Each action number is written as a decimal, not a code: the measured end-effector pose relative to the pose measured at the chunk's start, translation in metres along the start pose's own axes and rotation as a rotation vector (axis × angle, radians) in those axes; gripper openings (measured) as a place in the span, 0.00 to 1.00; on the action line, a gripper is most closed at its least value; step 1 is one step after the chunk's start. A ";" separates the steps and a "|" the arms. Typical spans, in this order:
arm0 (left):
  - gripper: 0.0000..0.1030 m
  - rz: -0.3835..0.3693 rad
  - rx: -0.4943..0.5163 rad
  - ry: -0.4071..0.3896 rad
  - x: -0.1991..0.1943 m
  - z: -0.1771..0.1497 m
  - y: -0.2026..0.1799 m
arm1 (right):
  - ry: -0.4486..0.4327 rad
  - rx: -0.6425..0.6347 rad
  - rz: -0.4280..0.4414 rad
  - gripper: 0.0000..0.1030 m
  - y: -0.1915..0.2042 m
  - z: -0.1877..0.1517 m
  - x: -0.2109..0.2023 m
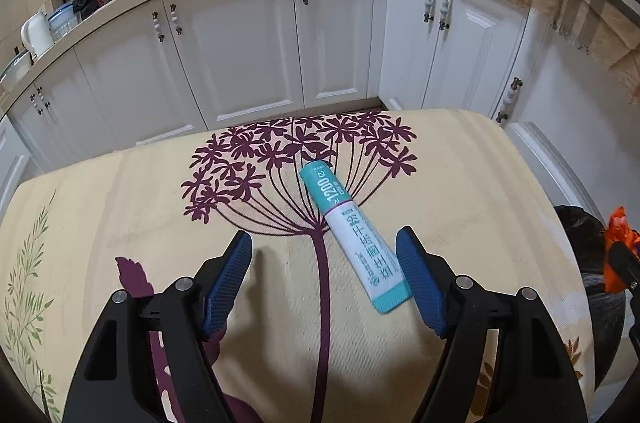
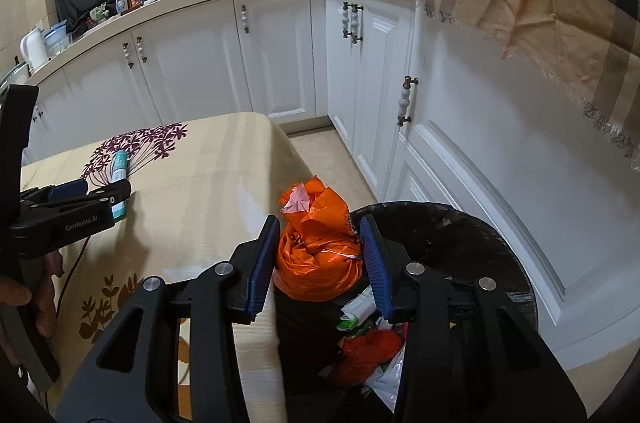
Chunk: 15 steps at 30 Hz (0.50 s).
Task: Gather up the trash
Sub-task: 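Grasp the white-teal tube with the left gripper while the right gripper carries the orange bag over the bin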
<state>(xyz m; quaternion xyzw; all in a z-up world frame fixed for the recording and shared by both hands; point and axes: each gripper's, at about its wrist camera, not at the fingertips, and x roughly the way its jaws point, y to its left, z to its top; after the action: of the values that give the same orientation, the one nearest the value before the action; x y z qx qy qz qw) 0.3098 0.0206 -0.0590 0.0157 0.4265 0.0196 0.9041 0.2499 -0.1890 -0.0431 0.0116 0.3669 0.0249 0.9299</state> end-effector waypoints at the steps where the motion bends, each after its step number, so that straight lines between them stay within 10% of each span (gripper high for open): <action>1: 0.70 0.001 0.003 0.001 0.001 0.000 0.000 | 0.002 0.000 -0.002 0.39 -0.002 0.000 0.001; 7: 0.70 0.003 0.018 0.002 0.001 -0.001 -0.004 | 0.009 0.003 -0.007 0.39 -0.004 -0.004 0.004; 15: 0.45 -0.024 0.030 0.002 0.000 -0.002 -0.007 | 0.009 0.002 -0.013 0.39 -0.004 -0.005 0.005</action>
<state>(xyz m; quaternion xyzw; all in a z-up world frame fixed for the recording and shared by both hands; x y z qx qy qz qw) 0.3083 0.0132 -0.0608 0.0243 0.4277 0.0023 0.9036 0.2503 -0.1925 -0.0499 0.0103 0.3712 0.0187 0.9283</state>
